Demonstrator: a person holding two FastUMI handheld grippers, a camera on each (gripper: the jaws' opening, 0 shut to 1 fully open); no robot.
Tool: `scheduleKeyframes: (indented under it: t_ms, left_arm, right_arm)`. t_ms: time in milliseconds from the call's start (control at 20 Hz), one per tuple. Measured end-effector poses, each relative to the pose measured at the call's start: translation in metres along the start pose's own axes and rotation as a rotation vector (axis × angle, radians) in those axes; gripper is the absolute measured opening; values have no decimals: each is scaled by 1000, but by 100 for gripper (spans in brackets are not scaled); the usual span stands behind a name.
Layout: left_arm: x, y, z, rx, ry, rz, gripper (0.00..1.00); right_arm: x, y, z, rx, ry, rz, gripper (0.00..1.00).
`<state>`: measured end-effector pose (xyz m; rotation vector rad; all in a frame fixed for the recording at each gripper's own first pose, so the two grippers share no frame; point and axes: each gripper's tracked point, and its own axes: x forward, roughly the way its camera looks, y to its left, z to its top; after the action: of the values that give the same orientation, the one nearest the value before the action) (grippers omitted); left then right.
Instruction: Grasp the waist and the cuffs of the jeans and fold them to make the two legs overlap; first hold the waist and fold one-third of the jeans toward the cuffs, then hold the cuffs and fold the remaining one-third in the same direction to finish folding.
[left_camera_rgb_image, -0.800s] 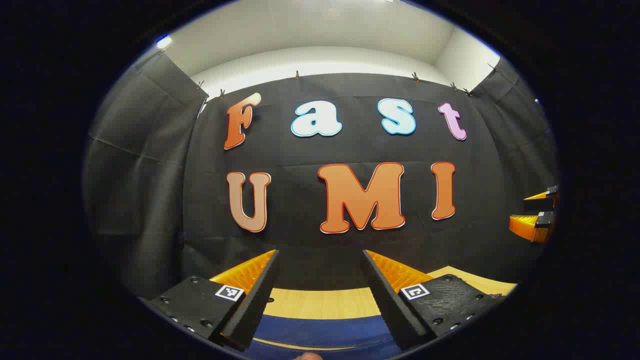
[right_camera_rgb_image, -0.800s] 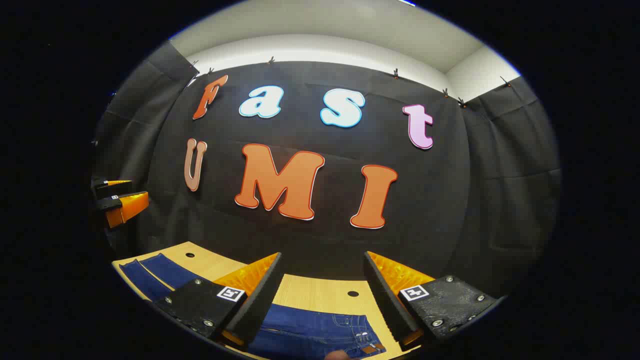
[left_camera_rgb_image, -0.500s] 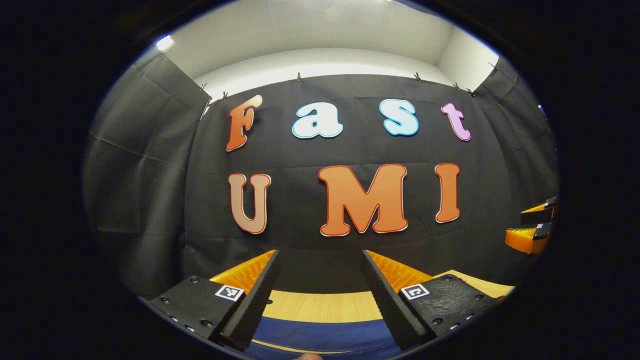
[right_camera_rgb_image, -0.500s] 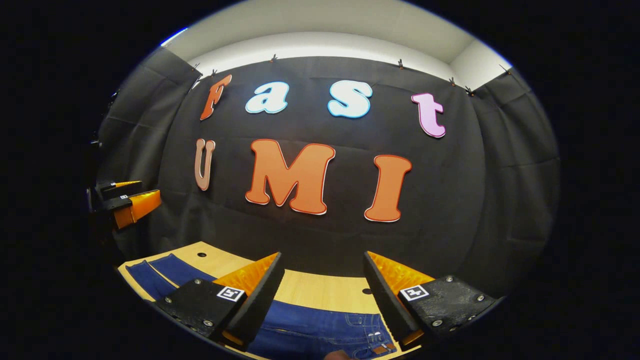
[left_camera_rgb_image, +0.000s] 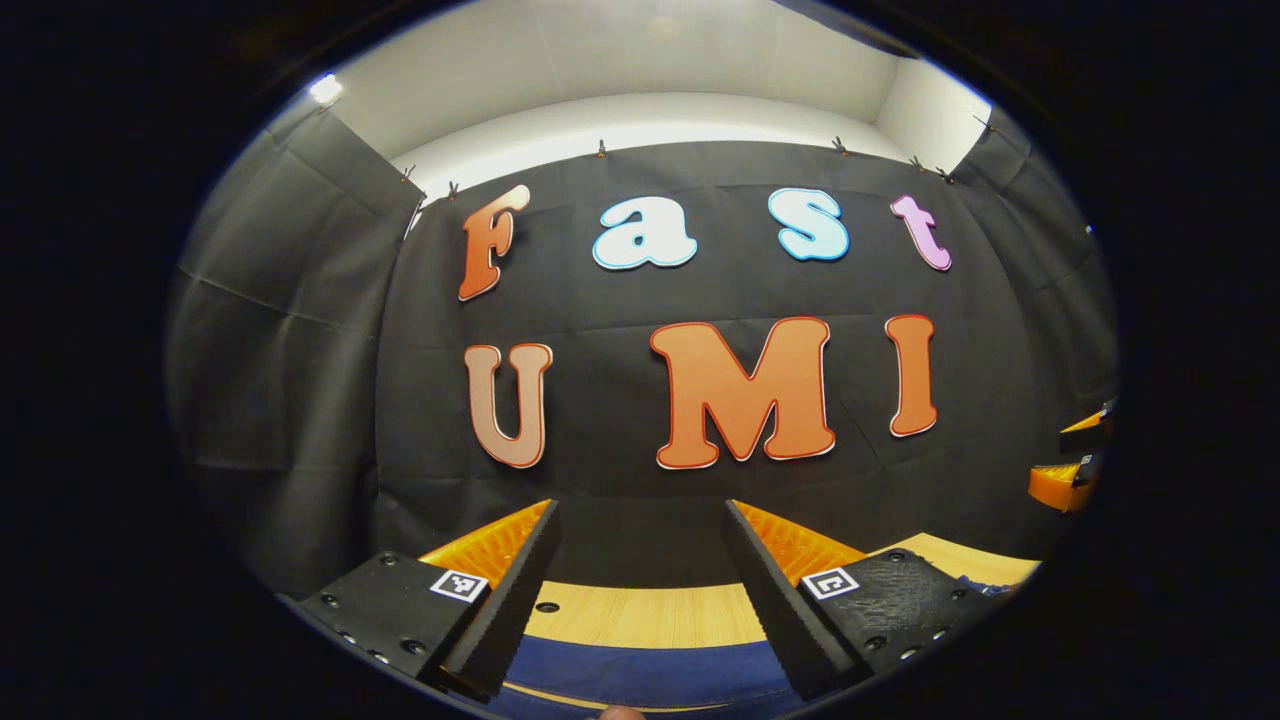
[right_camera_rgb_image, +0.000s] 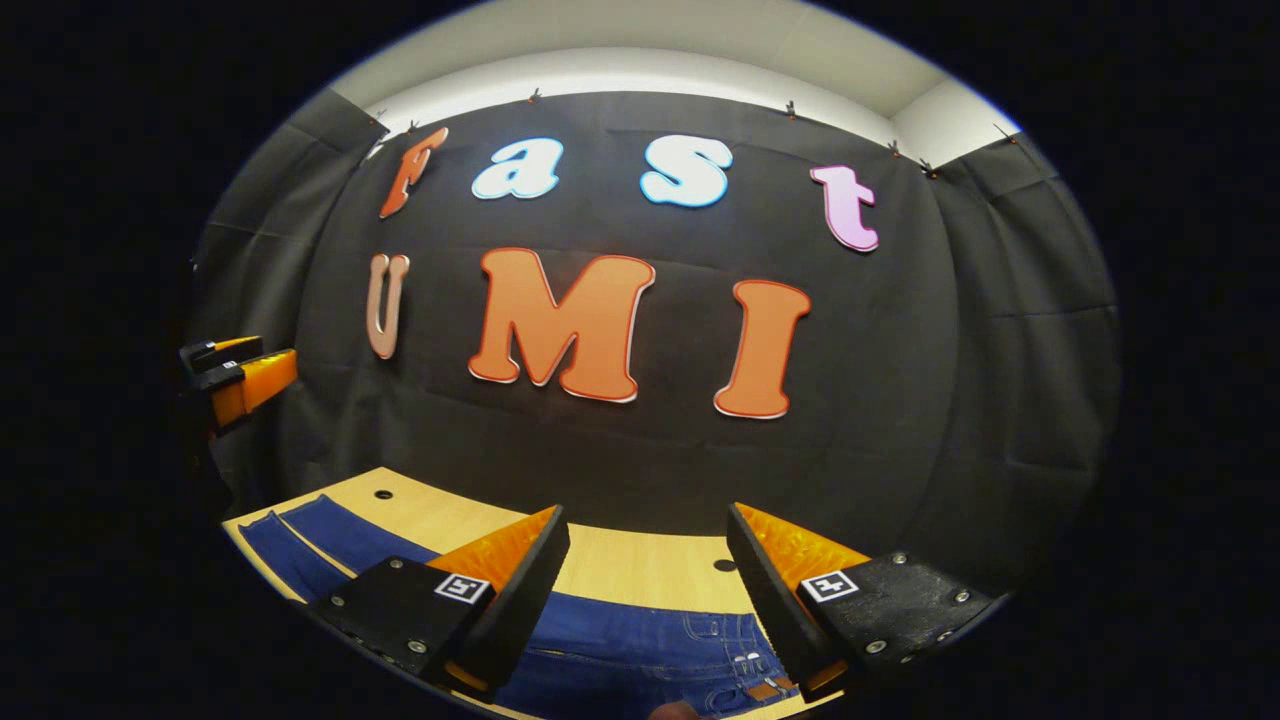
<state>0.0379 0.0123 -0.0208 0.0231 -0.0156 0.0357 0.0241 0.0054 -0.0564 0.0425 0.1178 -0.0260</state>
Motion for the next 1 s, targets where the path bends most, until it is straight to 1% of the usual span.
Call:
scheduleKeyframes:
  t_ms: [50,100,150,250,350,400,450,600,750,850,950,1000]
  left_arm:
    - [3,7,-1,-1,-3,-3,100]
    - [5,14,-2,0,-3,0,100]
    - [8,24,-5,-1,-1,9,98]
    - [10,48,-15,0,16,49,98]
    - [12,71,-29,9,56,81,98]
    - [11,84,-38,6,84,102,100]
    - [8,94,-48,-3,110,121,98]
    - [-1,125,-72,8,179,167,98]
    - [-10,145,-103,-12,270,203,98]
    - [-17,154,-127,-46,337,222,98]
    - [-25,169,-153,-64,410,267,99]
    - [-28,172,-167,-87,447,270,98]
  right_arm:
    - [0,-1,-3,-7,13,-29,97]
    - [-1,-3,-8,-8,28,-48,97]
    - [-1,-3,-11,-2,42,-63,97]
    - [-2,-7,-21,-1,75,-85,97]
    - [-1,-12,-34,12,123,-105,97]
    - [-1,-16,-43,34,154,-116,97]
    - [-2,-23,-54,62,190,-130,97]
    - [-2,-39,-90,139,312,-168,98]
    - [-9,-63,-118,193,394,-207,98]
    - [-9,-72,-135,211,443,-216,98]
    - [-15,-81,-156,239,499,-221,98]
    - [-18,-84,-166,261,531,-222,98]
